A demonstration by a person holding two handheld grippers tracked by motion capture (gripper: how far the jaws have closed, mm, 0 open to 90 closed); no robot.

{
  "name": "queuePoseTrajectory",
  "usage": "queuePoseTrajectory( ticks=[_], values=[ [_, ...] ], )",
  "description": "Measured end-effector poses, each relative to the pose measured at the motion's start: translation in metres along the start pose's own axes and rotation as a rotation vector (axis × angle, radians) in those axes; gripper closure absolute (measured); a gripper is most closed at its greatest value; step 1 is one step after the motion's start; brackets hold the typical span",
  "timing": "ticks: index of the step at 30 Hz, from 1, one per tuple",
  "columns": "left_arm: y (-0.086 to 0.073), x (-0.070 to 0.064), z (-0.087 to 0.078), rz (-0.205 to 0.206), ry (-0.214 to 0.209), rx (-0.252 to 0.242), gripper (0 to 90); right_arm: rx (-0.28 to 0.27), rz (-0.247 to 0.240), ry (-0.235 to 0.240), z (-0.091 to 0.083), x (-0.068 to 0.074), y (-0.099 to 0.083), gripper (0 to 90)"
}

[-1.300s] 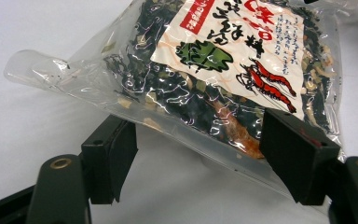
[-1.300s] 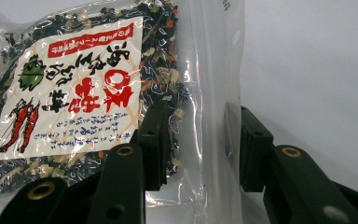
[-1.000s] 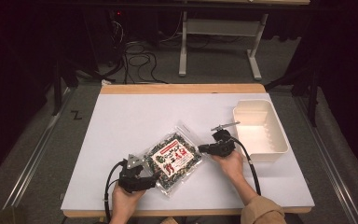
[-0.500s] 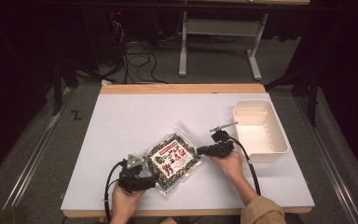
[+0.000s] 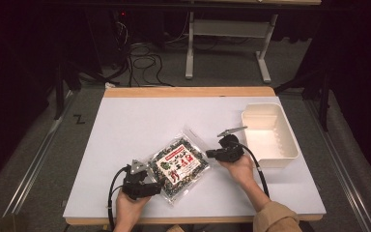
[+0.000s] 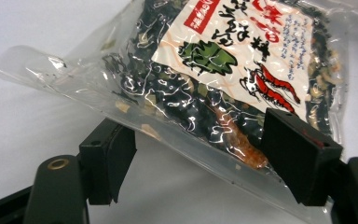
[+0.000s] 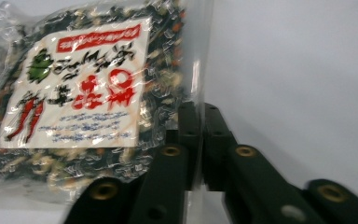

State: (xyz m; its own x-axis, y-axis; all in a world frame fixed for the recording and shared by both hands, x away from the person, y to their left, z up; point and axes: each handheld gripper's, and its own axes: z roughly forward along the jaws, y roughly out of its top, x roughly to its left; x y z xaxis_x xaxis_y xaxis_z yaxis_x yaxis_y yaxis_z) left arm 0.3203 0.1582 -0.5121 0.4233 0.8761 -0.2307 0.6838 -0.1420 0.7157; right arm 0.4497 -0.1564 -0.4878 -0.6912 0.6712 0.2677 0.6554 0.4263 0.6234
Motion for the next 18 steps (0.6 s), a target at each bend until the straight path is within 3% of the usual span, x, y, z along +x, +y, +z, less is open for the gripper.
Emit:
queuePoseTrajectory(
  ticks=[5,7,11,18],
  values=[
    [0.0,0.0,-0.003,-0.003,0.001,-0.019,27.8,-0.033,-0.036,0.003,-0.017,0.005,0.004,89.9],
    [0.0,0.002,-0.005,0.003,0.02,-0.027,29.4,-0.047,-0.052,0.0,-0.024,0.008,0.008,89.9],
    [0.001,0.004,-0.011,-0.008,0.031,-0.077,31.8,-0.078,-0.072,-0.015,-0.039,0.01,0.018,89.8],
    [0.0,0.008,-0.015,-0.023,0.046,-0.089,32.4,-0.11,-0.142,-0.047,-0.059,0.022,0.032,89.8]
  ],
)
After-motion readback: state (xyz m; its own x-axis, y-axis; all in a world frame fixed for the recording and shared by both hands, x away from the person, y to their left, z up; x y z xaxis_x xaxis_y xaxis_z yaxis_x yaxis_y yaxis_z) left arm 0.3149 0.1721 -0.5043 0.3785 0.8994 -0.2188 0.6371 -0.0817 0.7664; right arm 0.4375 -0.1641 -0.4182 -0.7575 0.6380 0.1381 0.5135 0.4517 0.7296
